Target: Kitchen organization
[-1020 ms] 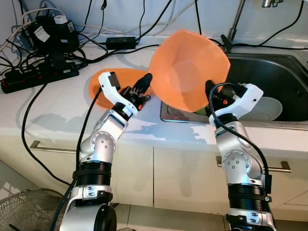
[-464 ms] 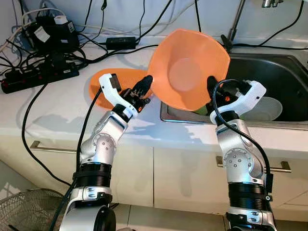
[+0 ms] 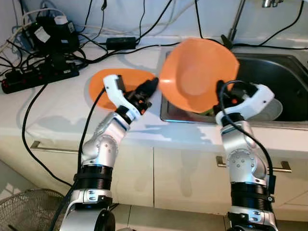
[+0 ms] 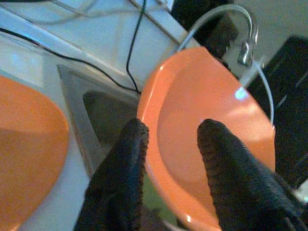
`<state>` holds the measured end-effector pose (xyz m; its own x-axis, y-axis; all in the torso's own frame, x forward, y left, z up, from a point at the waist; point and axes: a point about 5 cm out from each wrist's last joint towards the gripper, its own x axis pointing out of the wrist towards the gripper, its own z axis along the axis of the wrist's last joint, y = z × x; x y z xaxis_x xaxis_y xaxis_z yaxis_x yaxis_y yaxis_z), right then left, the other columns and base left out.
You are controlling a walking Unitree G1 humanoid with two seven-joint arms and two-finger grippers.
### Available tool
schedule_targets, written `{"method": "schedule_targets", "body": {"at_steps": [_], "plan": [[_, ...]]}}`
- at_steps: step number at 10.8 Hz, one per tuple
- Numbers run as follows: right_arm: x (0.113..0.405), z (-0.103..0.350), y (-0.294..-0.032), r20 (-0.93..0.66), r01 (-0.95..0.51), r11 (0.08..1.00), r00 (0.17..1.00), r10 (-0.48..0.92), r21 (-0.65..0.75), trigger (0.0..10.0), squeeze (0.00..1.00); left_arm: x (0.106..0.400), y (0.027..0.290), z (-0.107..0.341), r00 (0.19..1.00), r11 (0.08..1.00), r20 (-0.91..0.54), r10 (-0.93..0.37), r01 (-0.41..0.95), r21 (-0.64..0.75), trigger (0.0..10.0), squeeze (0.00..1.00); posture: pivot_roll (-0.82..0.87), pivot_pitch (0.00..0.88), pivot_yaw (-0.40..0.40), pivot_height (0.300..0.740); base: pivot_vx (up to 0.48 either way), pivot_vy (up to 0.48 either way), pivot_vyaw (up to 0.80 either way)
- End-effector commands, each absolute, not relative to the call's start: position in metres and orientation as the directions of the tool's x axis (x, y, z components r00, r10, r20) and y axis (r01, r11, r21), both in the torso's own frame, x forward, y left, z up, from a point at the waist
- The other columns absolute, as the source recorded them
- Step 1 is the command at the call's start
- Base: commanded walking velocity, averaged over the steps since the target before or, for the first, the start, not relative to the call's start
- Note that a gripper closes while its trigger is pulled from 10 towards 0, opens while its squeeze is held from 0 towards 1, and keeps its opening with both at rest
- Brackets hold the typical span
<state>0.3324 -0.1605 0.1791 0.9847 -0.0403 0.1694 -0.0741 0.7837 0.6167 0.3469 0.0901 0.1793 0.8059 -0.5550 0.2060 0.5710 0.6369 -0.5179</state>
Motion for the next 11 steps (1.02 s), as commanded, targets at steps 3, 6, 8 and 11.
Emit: {"method": "schedule_targets", "body": {"at_steps": [3,6,8,11], "plan": [[0.337,0.207,-0.174,0.273,-0.073,0.779,0.953,-0.129,0.622,0.0,0.00,0.338,0.079,0.168,0.784,0.667,0.145,-0.604,0.596,-0.447,10.0,0.00,0.01,0.000,0.070,0.740,0.000,0.000,0.00],[0.340,0.210,-0.190,0.277,-0.002,0.799,0.938,-0.207,0.601,0.0,0.00,0.331,0.071,0.156,0.748,0.685,0.057,-0.662,0.634,-0.358,10.0,0.00,0.01,0.000,0.070,0.740,0.000,0.000,0.00],[0.344,0.204,-0.196,0.269,0.022,0.844,0.943,-0.196,0.537,0.0,0.00,0.326,0.072,0.148,0.726,0.695,0.008,-0.687,0.661,-0.282,10.0,0.00,0.01,0.000,0.073,0.740,0.000,0.000,0.00],[0.351,0.184,-0.200,0.225,0.106,0.943,0.957,-0.183,0.314,10.0,0.00,0.318,0.072,0.142,0.710,0.699,-0.038,-0.704,0.681,-0.219,10.0,0.00,0.02,0.000,0.071,0.740,0.000,0.000,0.00]]}}
